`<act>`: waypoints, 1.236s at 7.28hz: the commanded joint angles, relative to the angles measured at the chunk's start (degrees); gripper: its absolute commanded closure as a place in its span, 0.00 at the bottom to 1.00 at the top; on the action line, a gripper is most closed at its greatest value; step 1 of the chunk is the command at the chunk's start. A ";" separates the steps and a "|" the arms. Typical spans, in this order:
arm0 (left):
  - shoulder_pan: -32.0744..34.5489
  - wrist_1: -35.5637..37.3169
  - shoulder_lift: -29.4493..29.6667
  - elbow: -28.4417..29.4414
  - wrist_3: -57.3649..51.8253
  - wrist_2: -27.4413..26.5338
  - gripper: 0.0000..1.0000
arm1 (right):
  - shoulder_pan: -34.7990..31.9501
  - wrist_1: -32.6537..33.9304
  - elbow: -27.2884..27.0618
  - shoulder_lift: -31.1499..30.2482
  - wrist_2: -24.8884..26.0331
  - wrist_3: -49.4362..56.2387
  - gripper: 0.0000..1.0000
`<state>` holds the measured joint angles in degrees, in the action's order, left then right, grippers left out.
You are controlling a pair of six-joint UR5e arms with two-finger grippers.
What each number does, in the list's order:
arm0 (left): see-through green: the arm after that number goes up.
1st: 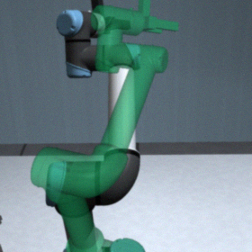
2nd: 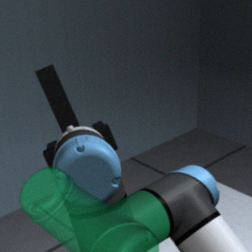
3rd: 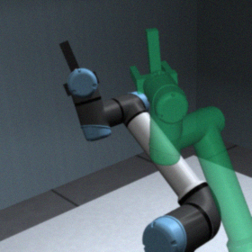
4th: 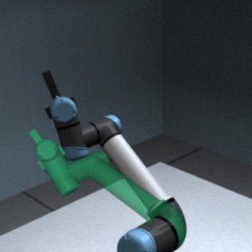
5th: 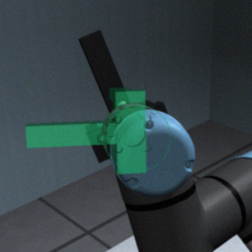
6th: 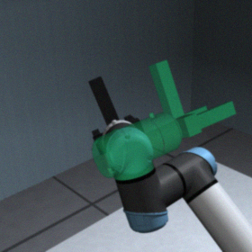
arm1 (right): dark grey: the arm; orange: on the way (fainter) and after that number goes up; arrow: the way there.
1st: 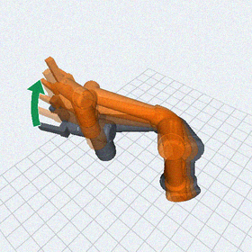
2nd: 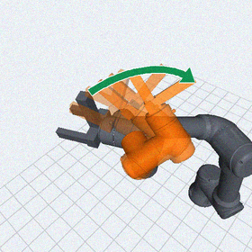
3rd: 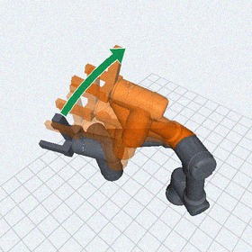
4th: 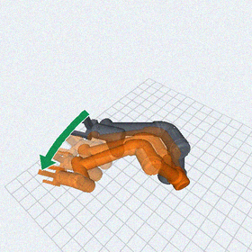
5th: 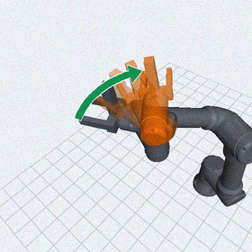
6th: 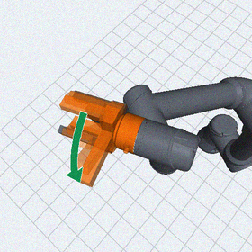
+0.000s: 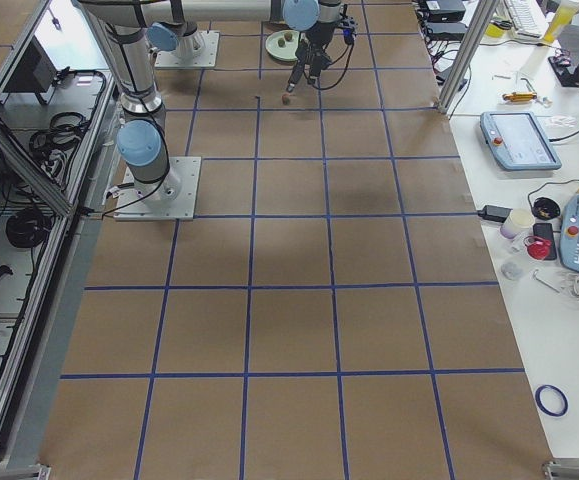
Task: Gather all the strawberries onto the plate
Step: 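Reach the left gripper to the last strawberry and grasp it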
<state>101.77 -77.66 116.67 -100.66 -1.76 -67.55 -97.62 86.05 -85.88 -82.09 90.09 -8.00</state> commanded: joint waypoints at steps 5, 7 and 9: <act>0.62 0.76 2.95 0.02 0.36 -0.21 0.50 | 0.06 0.09 -0.16 0.00 -0.71 -0.09 0.00; 0.62 0.76 2.87 0.02 1.84 -0.48 0.96 | 0.06 0.17 -0.16 0.00 -0.71 -0.09 0.00; 0.97 0.84 1.90 0.28 4.48 -3.72 1.00 | 0.06 0.17 -0.16 0.00 -0.80 -0.09 0.00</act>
<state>102.56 -76.88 119.15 -100.53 1.17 -69.68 -97.56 86.21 -86.04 -82.09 89.33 -8.09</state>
